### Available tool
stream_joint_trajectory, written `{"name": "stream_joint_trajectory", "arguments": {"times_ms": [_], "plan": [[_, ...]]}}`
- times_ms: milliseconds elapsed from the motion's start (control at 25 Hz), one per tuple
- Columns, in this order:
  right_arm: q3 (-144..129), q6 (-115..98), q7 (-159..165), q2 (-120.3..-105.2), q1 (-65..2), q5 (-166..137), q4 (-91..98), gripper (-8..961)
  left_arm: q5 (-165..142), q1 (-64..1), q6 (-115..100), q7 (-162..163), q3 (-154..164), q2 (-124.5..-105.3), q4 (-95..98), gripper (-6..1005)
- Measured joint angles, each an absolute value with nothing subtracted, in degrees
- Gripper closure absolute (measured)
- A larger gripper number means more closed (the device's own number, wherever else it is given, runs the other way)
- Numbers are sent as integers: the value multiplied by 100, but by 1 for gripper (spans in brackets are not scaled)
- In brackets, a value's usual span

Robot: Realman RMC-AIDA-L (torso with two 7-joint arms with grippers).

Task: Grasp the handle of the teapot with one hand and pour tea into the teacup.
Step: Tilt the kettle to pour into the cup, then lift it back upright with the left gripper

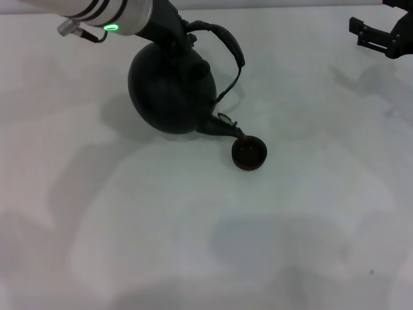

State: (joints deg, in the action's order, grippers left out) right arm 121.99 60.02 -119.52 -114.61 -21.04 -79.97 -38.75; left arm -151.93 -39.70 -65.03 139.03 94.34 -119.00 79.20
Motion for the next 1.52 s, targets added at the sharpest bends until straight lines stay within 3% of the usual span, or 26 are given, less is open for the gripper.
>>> {"name": "stream_joint_trajectory", "arguments": {"times_ms": [1520], "plan": [[12199, 5553, -12102, -11453, -2192, -7797, -3732, 89, -15487, -4339, -6727, 14184, 9733, -11909, 8009, 847]]}}
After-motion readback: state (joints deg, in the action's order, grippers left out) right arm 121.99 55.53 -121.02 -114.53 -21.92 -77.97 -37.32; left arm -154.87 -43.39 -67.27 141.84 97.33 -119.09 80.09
